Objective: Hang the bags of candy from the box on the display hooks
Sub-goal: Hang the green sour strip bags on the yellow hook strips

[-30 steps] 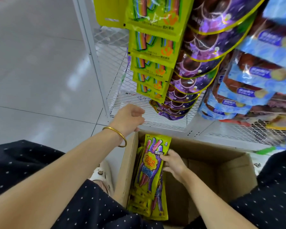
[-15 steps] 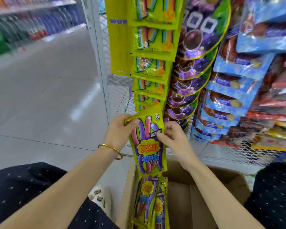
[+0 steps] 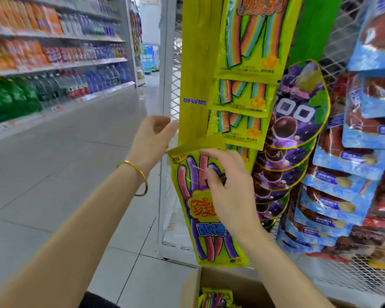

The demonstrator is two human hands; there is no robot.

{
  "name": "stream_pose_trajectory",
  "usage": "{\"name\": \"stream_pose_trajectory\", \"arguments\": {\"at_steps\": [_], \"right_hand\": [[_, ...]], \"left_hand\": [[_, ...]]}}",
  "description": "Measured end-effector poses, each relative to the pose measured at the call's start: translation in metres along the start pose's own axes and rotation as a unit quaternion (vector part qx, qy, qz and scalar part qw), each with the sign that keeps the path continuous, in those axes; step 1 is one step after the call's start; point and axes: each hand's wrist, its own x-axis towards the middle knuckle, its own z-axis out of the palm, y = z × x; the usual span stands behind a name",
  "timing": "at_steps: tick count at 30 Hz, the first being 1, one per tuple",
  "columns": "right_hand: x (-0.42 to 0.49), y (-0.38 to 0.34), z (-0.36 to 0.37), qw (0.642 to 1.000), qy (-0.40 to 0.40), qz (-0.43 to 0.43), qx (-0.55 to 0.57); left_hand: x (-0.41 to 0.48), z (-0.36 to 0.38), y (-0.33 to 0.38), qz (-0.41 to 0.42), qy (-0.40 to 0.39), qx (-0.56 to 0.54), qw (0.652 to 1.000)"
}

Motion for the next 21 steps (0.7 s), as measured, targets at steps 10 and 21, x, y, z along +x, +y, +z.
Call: {"name": "stream_pose_trajectory", "arguments": {"at_steps": [10,21], "right_hand": [[0.007,0.021,0.013,0.998,-0.007,0.037,-0.05],[0.02,-0.007,0.048,0.999,-0.008,0.042,0.011]], "left_hand": [[0.025,0.02,-0.02,0.017,-0.004,0.039,0.999],[0.002,-0.019,-0.017,-0.185,-0.091,-0.241,0.948]]}}
